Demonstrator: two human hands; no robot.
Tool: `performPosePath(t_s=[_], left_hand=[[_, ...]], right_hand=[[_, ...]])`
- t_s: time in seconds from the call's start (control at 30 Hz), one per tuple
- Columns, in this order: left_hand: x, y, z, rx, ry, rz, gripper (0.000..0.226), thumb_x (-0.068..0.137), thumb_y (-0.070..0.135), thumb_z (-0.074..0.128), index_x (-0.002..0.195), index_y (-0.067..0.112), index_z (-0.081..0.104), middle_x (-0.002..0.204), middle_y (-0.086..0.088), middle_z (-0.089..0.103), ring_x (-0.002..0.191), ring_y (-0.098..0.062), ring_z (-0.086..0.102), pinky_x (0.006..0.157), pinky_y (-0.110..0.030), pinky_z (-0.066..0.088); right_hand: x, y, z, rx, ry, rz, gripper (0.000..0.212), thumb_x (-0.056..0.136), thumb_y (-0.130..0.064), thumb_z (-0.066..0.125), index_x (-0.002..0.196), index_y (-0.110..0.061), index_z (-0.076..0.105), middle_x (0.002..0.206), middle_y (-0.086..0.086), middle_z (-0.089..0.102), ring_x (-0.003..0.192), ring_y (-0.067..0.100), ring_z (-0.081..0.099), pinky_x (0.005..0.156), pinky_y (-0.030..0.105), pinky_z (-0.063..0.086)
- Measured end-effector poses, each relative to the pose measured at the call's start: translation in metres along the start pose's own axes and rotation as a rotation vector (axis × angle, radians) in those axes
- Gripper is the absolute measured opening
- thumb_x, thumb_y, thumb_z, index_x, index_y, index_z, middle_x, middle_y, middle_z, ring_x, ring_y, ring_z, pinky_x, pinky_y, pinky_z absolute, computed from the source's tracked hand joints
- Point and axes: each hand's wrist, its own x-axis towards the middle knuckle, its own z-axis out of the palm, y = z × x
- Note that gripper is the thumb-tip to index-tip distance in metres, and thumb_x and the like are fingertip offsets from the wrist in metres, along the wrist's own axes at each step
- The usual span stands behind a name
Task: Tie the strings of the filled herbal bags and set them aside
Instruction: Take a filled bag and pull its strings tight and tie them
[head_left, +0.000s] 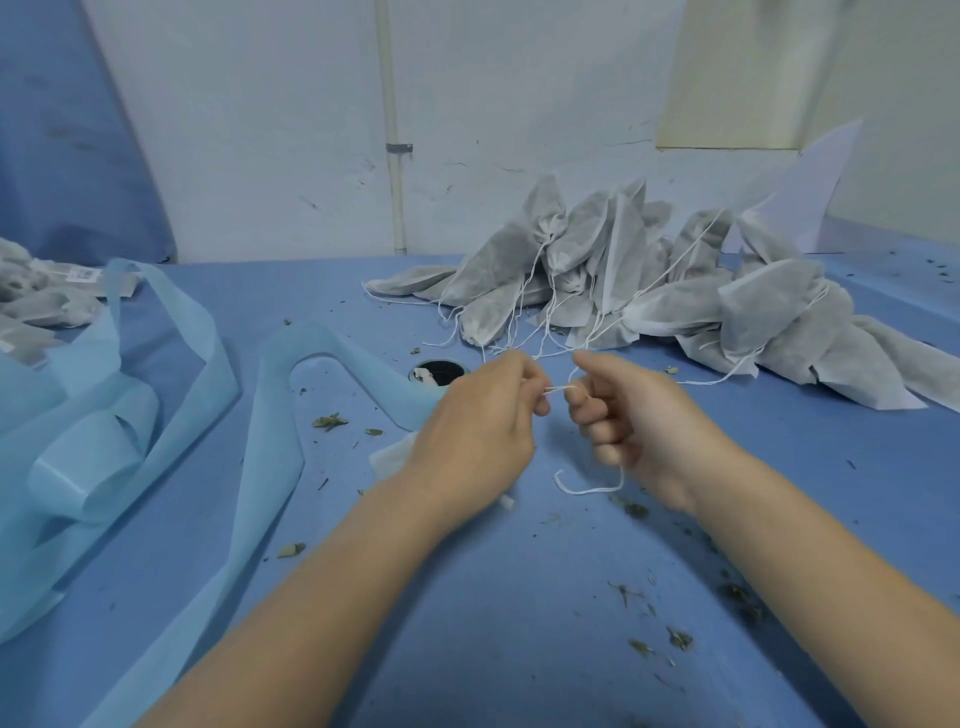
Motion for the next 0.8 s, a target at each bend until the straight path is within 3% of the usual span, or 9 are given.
performPosePath(t_s=[0.1, 0.2, 0.3, 0.5, 0.67, 0.8], left_hand=[[-0.003, 0.0, 0.005, -0.168, 0.062, -0.051, 0.011, 0.098, 0.02, 0.044, 0.092, 0.026, 0.051, 0.076, 0.011, 0.061, 0.055, 0.004, 0.048, 0.06, -0.02, 0.039], [-0.006, -0.001, 0.009, -0.211, 0.126, -0.096, 0.008, 0.095, 0.027, 0.05, 0.09, 0.025, 0.055, 0.074, 0.01, 0.06, 0.06, 0.001, 0.048, 0.061, -0.021, 0.041], [-0.007, -0.003, 0.01, -0.259, 0.199, -0.116, 0.007, 0.093, 0.029, 0.053, 0.091, 0.022, 0.057, 0.077, 0.01, 0.062, 0.064, -0.001, 0.049, 0.062, -0.019, 0.04], [-0.009, -0.003, 0.013, -0.296, 0.33, -0.139, 0.01, 0.089, 0.025, 0.061, 0.086, 0.016, 0.061, 0.078, 0.015, 0.064, 0.068, 0.004, 0.05, 0.062, -0.008, 0.036], [-0.008, -0.005, 0.014, -0.368, 0.335, -0.21, 0.016, 0.088, 0.031, 0.063, 0.08, 0.018, 0.064, 0.069, 0.017, 0.064, 0.064, 0.002, 0.052, 0.06, -0.008, 0.037], [-0.008, -0.005, 0.015, -0.34, 0.298, -0.235, 0.021, 0.09, 0.034, 0.059, 0.078, 0.017, 0.065, 0.063, 0.013, 0.065, 0.06, -0.001, 0.052, 0.061, -0.013, 0.04]], right_hand=[[0.001, 0.003, 0.003, 0.462, -0.123, 0.19, 0.031, 0.088, -0.024, 0.046, 0.059, -0.014, 0.049, 0.049, -0.008, 0.03, 0.036, 0.006, 0.017, 0.035, 0.017, 0.009], [-0.001, 0.003, 0.006, 0.731, -0.166, 0.196, 0.01, 0.076, -0.01, 0.045, 0.071, -0.009, 0.054, 0.049, -0.008, 0.027, 0.042, 0.007, 0.009, 0.034, 0.017, 0.008], [-0.005, 0.004, 0.009, 0.816, -0.211, 0.125, 0.027, 0.07, -0.005, 0.045, 0.09, -0.003, 0.063, 0.049, -0.007, 0.027, 0.047, 0.007, 0.006, 0.033, 0.015, 0.009], [-0.007, 0.011, 0.019, 0.569, -0.235, -0.001, 0.042, 0.083, -0.003, 0.039, 0.117, -0.013, 0.062, 0.052, -0.007, 0.031, 0.045, 0.008, 0.01, 0.037, 0.016, 0.009], [-0.007, 0.013, 0.02, 0.075, -0.107, -0.146, 0.05, 0.086, 0.0, 0.038, 0.118, -0.025, 0.067, 0.053, -0.006, 0.036, 0.045, 0.008, 0.021, 0.037, 0.015, 0.02], [-0.004, 0.015, 0.022, -0.138, -0.031, -0.214, 0.049, 0.086, -0.004, 0.039, 0.116, -0.029, 0.069, 0.051, -0.01, 0.038, 0.042, 0.006, 0.027, 0.04, 0.013, 0.026]])
